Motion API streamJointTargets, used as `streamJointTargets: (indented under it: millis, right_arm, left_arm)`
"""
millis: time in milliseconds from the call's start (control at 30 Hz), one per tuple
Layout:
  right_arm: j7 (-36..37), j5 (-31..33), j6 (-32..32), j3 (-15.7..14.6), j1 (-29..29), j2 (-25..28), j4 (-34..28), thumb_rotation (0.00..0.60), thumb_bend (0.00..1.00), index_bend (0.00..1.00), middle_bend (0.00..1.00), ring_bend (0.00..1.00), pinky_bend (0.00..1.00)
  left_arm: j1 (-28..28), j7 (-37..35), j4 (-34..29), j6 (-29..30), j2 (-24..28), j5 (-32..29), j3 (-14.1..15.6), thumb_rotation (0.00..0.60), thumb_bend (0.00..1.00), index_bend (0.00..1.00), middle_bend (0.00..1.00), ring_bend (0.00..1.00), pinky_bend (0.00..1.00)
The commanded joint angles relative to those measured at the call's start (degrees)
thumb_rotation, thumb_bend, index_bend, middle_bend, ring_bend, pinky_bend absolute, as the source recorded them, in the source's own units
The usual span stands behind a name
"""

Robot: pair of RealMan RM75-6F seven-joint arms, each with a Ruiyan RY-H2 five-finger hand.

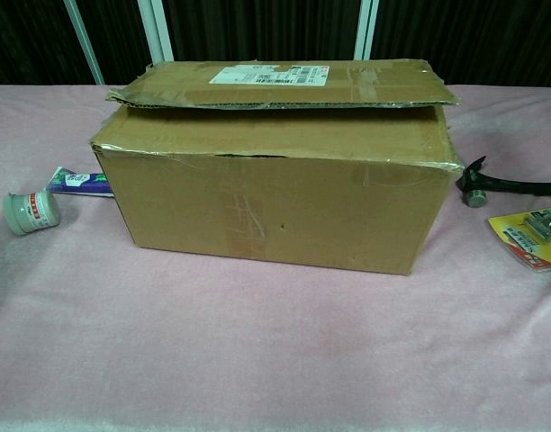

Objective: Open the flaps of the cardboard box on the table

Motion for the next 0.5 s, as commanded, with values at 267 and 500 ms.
streamJointTargets:
  millis: [267,500]
  right_arm:
    - [0.4,-0.3,0.2,0.3,-0.2,0.0,-0.1,0.6,0.31,0.0,0.0,0.0,0.24]
    - [1.5,-0.1,0.2,0.5,-0.3,0.1,-0.2,0.6,0.31,0.0,0.0,0.0,0.24]
  left_arm:
    - [0.0,0.2,0.1,0.4,-0.1,0.3,0.0,0.6,0.1,0.0,0.0,0.0,0.0]
    - [0.1,1.2,0.3,1.3,-0.6,1.1,0.0,0.6,0.1,0.0,0.0,0.0,0.0]
